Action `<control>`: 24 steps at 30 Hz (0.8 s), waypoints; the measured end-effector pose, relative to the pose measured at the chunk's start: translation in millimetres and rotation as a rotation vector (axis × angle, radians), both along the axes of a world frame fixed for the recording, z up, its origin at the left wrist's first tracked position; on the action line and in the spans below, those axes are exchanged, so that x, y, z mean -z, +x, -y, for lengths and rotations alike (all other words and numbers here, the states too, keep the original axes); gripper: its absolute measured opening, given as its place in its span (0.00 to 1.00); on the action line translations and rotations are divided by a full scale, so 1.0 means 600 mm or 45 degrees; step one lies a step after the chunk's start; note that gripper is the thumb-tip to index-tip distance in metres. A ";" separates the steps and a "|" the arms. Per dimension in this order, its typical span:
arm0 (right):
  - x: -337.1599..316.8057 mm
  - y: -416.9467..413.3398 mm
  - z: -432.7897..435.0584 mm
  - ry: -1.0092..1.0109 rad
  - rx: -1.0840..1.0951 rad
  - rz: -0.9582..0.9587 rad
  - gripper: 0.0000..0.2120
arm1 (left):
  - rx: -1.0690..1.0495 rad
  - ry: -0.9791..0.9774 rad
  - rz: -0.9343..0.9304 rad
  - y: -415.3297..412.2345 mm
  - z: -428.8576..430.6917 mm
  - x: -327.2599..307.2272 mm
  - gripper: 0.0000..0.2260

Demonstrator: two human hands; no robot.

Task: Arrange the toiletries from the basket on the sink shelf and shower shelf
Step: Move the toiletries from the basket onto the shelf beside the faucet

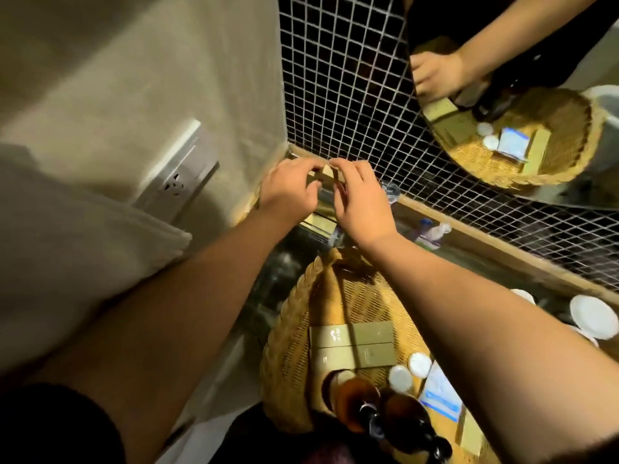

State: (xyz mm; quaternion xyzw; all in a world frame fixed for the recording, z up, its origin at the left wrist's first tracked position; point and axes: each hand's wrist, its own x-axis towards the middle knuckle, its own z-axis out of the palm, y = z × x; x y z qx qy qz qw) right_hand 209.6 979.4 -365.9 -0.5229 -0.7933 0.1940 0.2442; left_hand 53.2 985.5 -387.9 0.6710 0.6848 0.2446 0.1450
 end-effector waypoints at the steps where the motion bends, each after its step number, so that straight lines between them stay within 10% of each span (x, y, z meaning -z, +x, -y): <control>1: 0.011 -0.005 -0.008 -0.014 0.009 -0.030 0.20 | -0.027 0.000 0.004 -0.002 -0.006 0.010 0.15; 24: 0.173 -0.075 -0.147 -0.400 0.009 0.448 0.09 | -0.105 -0.495 -0.502 -0.030 -0.068 0.196 0.14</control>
